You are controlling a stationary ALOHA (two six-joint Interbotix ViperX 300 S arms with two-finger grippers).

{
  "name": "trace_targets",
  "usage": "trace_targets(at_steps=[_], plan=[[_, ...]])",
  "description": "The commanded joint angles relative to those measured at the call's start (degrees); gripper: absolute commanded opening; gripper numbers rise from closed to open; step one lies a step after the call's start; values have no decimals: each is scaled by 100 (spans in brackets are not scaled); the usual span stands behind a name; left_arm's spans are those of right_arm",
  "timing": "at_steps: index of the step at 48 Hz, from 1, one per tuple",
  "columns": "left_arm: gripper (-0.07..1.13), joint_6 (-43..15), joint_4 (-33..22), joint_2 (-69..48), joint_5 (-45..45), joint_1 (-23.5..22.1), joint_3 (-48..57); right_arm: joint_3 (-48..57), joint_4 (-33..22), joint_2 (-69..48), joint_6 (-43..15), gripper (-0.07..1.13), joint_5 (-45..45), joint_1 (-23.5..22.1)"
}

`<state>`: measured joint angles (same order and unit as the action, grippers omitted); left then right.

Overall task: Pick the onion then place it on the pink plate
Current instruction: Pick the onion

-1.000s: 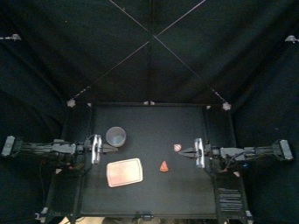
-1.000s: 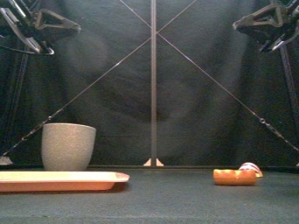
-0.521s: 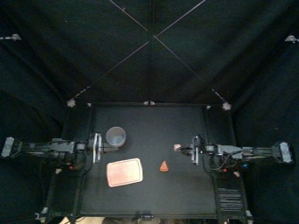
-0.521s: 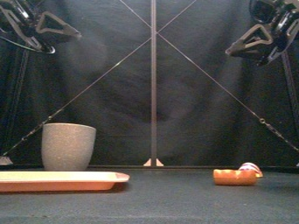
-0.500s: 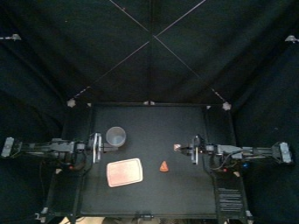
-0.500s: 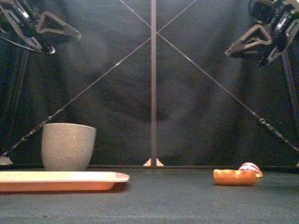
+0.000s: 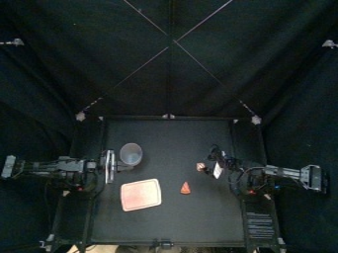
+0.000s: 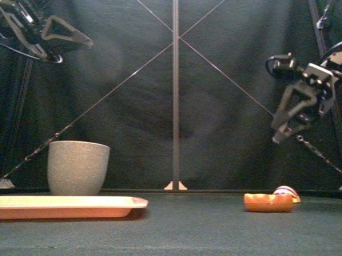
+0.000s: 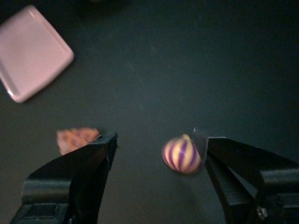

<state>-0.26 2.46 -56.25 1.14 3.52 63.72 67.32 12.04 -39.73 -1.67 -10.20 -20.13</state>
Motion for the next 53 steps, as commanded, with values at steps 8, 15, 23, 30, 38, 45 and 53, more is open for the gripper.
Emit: trace_targets(at_steps=[8, 15, 23, 30, 38, 45, 53], plan=[[7, -9, 0, 9, 141, 105, 9, 9, -220, 448, -9, 101, -158, -62], [7, -9, 9, 9, 220, 158, 53, -88, -237, 967, -9, 101, 88, -35], [7, -9, 9, 9, 220, 185, 88, -264, -255, 1547, -9, 101, 193, -97], [7, -9, 9, 9, 202, 185, 114, -352, -255, 1846, 0, 101, 272, -141], [7, -9, 0, 9, 211, 185, 158, -360, -255, 2109, 0, 101, 325, -202], [7, -9, 0, 9, 220, 193, 220, -360, -255, 2250, 0, 101, 404, -220], [7, -9, 0, 9, 220, 202, 272, -360, -246, 2426, 0, 101, 571, -220]])
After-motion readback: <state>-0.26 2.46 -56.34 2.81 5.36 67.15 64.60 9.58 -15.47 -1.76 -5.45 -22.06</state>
